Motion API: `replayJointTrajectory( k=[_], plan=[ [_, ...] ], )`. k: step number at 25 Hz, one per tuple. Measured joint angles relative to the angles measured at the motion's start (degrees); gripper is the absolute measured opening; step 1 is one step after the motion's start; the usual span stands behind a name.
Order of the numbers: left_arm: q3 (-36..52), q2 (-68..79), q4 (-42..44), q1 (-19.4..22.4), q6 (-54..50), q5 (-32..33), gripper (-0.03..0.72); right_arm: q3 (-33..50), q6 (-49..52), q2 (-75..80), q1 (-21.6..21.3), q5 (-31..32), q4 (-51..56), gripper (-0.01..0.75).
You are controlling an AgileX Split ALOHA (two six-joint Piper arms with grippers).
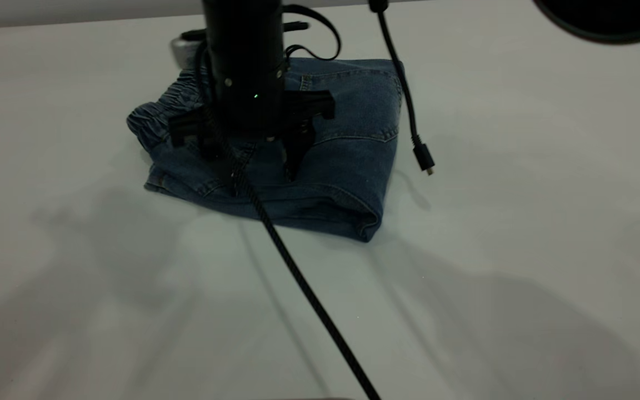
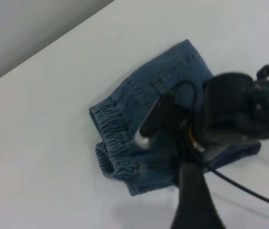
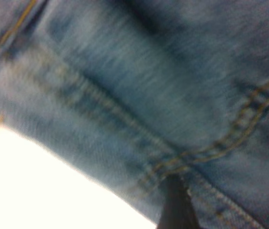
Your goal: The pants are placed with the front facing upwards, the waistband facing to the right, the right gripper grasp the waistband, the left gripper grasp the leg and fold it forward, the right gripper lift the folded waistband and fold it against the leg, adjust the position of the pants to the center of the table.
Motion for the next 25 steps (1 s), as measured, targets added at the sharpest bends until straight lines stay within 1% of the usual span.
replayJointTrajectory(
  k=[3,8,15,18,21,23,25],
  plan=[
    [0.00,0.00,0.00,0.00,0.00,0.00,0.410,0.00,-2.29,0.00,1.18,0.14,-0.36,0.471],
    [0.00,0.00,0.00,0.00,0.05,0.00,0.410,0.00,-5.44,0.00,1.98,0.35,-0.30,0.471],
    [0.00,0.00,0.66,0.00,0.11,0.00,0.410,-0.20,-6.11,-3.01,2.16,0.94,1.07,0.471],
    [0.00,0.00,0.69,0.00,0.11,0.00,0.410,-2.05,-5.78,-5.61,2.16,1.03,1.26,0.471],
    [0.00,0.00,0.69,0.00,0.11,-0.16,0.410,-4.19,-1.56,-6.32,2.16,1.10,1.32,0.471],
    [0.00,0.00,0.69,0.00,0.15,-0.16,0.410,-4.57,3.39,-6.27,2.09,0.79,1.38,0.471],
    [0.00,0.00,0.69,0.00,0.15,-0.16,0.410,-4.57,10.20,-5.97,1.58,-0.97,1.38,0.471]
  ],
)
